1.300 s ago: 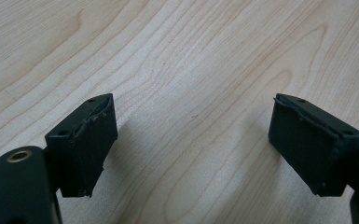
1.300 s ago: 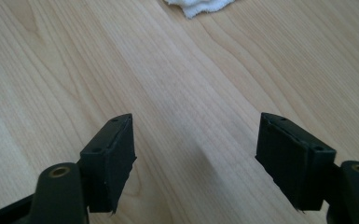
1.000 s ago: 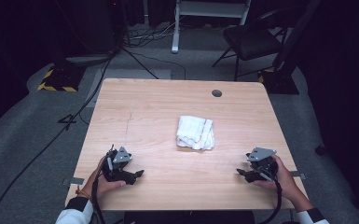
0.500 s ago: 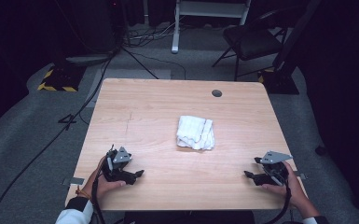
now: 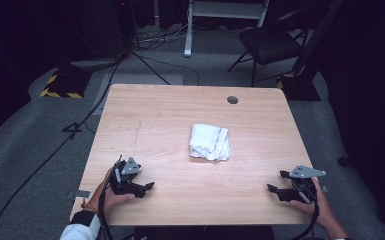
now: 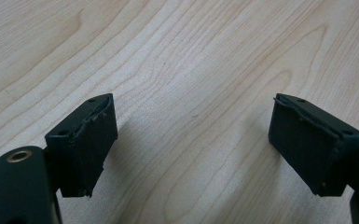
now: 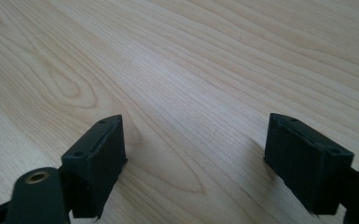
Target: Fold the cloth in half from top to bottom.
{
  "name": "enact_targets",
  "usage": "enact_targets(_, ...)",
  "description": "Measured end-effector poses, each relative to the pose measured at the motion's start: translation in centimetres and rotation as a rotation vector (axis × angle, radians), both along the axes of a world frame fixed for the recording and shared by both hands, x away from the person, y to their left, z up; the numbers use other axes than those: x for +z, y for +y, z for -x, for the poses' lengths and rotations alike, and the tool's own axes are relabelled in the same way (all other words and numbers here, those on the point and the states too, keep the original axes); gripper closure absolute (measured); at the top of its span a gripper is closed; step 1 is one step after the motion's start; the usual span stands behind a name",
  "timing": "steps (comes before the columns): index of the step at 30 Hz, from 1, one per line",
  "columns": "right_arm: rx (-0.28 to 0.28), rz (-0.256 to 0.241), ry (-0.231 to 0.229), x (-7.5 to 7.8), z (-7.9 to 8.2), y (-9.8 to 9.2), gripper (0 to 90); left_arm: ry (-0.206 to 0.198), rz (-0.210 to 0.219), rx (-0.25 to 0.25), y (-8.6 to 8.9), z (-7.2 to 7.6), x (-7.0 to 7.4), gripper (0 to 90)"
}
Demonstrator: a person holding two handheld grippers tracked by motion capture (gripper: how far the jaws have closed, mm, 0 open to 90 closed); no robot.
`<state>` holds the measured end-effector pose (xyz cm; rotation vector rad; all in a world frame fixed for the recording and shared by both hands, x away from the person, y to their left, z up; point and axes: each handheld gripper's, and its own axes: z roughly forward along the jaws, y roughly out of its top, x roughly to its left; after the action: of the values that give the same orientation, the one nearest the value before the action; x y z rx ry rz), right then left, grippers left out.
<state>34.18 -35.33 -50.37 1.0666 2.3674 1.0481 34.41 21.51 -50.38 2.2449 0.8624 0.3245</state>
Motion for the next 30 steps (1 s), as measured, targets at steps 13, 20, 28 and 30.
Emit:
enact_targets(13,-0.004,0.001,-0.001,-0.01,-0.05,0.04,20.3,0.002,0.002,0.004,-0.03,0.09,-0.01,15.8)
enact_targets(20,-0.004,0.0,0.001,0.0,-0.04,0.05,20.3,0.0,-0.002,-0.002,-0.03,0.0,0.0,15.4)
enact_targets(28,-0.003,-0.001,0.0,-0.02,-0.08,0.05,20.0,0.001,-0.001,-0.004,-0.07,-0.04,0.0,15.4)
enact_targets(30,-0.003,-0.001,0.0,-0.02,-0.08,0.05,19.9,0.001,-0.001,-0.004,-0.07,-0.04,0.0,15.4)
